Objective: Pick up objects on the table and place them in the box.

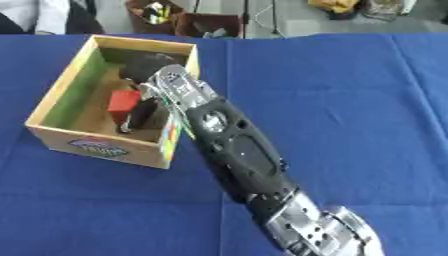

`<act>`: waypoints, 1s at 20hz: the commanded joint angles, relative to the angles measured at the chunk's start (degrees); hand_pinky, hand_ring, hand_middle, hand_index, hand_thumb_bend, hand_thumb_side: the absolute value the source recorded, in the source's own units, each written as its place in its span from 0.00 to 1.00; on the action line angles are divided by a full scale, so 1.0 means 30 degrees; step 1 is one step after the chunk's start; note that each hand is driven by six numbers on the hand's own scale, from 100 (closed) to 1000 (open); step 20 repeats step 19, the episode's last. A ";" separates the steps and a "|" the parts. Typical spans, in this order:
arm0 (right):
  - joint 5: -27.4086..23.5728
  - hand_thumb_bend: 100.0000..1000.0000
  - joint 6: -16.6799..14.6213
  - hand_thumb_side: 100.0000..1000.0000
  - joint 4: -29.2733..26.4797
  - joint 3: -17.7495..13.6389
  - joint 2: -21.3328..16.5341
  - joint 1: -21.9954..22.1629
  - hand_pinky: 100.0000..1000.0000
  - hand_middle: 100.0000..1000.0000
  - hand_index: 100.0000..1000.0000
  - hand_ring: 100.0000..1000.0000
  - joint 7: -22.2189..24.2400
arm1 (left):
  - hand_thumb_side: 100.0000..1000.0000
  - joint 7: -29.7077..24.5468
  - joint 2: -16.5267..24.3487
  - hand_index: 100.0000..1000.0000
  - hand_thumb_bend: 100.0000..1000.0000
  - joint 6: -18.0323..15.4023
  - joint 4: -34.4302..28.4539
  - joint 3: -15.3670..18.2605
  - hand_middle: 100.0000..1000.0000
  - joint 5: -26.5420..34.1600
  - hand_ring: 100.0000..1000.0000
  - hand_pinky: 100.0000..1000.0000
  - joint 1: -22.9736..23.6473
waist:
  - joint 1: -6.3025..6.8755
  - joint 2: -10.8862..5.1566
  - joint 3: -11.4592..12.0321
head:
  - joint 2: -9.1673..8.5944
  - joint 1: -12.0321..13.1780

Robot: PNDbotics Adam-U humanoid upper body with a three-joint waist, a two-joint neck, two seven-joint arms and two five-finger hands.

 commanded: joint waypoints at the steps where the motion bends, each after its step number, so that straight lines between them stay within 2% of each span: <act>1: -0.0220 0.53 0.0392 0.65 -0.1143 -0.0181 -0.0284 -0.0460 0.80 0.82 0.97 0.84 -0.0471 | 0.75 -0.0033 0.0082 0.80 0.23 -0.0005 -0.0337 -0.0020 0.49 0.0026 0.58 0.36 -0.0057 | 0.0145 -0.0494 -0.0022 | -0.0097 -0.0027; 5: -0.1466 0.55 0.0667 0.71 -0.2775 -0.0170 -0.0892 -0.0468 0.80 0.79 0.95 0.83 -0.0904 | 0.75 -0.0010 0.0107 0.80 0.23 -0.0012 -0.0337 -0.0009 0.49 0.0021 0.58 0.36 0.0030 | 0.0221 -0.0611 -0.0134 | -0.0017 0.0039; 7: -0.2733 0.55 0.0718 0.75 -0.4063 -0.0070 -0.1669 -0.0382 0.80 0.78 0.95 0.82 -0.0932 | 0.75 -0.0005 0.0119 0.80 0.23 -0.0009 -0.0337 -0.0003 0.49 0.0005 0.58 0.36 0.0087 | 0.0249 -0.0687 -0.0217 | 0.0084 0.0128; 8: -0.3497 0.57 0.0826 0.80 -0.4803 -0.0038 -0.2076 -0.0290 0.80 0.77 0.96 0.81 -0.0941 | 0.75 0.0003 0.0129 0.80 0.23 -0.0009 -0.0337 0.0003 0.49 -0.0002 0.58 0.36 0.0123 | 0.0282 -0.0733 -0.0255 | 0.0132 0.0185; 12: -0.5925 0.60 0.1672 0.83 -0.7103 0.0194 -0.3156 0.0126 0.80 0.77 0.96 0.80 -0.0896 | 0.75 0.0038 0.0173 0.80 0.23 -0.0042 -0.0337 0.0013 0.49 -0.0013 0.58 0.36 0.0218 | 0.0372 -0.0843 -0.0322 | 0.0229 0.0281; 13: -0.6314 0.59 0.1844 0.93 -0.7496 0.0183 -0.3332 0.0202 0.80 0.75 0.95 0.79 -0.0940 | 0.75 0.0049 0.0175 0.80 0.24 -0.0047 -0.0337 0.0022 0.49 -0.0015 0.58 0.36 0.0236 | 0.0407 -0.0874 -0.0362 | 0.0252 0.0347; 14: -0.7106 0.51 0.2072 1.00 -0.8366 0.0040 -0.3762 0.0475 0.80 0.74 0.95 0.78 -0.1436 | 0.75 0.0078 0.0178 0.80 0.24 -0.0061 -0.0337 0.0052 0.49 -0.0021 0.58 0.36 0.0283 | 0.0470 -0.0931 -0.0448 | 0.0301 0.0482; 15: -0.8061 0.39 0.2470 1.00 -0.9308 -0.0042 -0.4225 0.0794 0.80 0.73 0.96 0.77 -0.2086 | 0.75 0.0106 0.0185 0.80 0.24 -0.0077 -0.0337 0.0070 0.49 -0.0027 0.58 0.36 0.0322 | 0.0518 -0.0980 -0.0512 | 0.0354 0.0592; 16: -0.9060 0.36 0.2936 1.00 -1.0193 -0.0020 -0.4666 0.1111 0.80 0.73 0.96 0.77 -0.2742 | 0.75 0.0130 0.0198 0.80 0.24 -0.0096 -0.0337 0.0080 0.49 -0.0032 0.58 0.36 0.0354 | 0.0556 -0.1022 -0.0563 | 0.0397 0.0683; 17: -0.9977 0.28 0.3365 1.00 -1.0956 0.0081 -0.5077 0.1392 0.80 0.74 0.96 0.78 -0.3262 | 0.76 0.0155 0.0214 0.80 0.24 -0.0115 -0.0337 0.0089 0.49 -0.0037 0.58 0.36 0.0383 | 0.0590 -0.1059 -0.0610 | 0.0437 0.0772; 18: -1.0823 0.14 0.3689 1.00 -1.1702 0.0166 -0.5486 0.1683 0.81 0.74 0.97 0.78 -0.3743 | 0.76 0.0188 0.0227 0.80 0.24 -0.0131 -0.0337 0.0107 0.49 -0.0041 0.58 0.36 0.0416 | 0.0627 -0.1100 -0.0672 | 0.0501 0.0884; 19: -1.1595 0.05 0.3960 1.00 -1.2412 0.0215 -0.5875 0.1996 0.81 0.75 0.97 0.78 -0.4201 | 0.76 0.0220 0.0235 0.80 0.24 -0.0145 -0.0337 0.0120 0.49 -0.0047 0.58 0.36 0.0442 | 0.0663 -0.1134 -0.0736 | 0.0565 0.0983; 20: -1.1595 0.05 0.3960 1.00 -1.2412 0.0215 -0.5875 0.1996 0.81 0.75 0.97 0.78 -0.4201 | 0.76 0.0220 0.0235 0.80 0.24 -0.0145 -0.0337 0.0120 0.49 -0.0047 0.58 0.36 0.0442 | 0.0663 -0.1134 -0.0736 | 0.0565 0.0983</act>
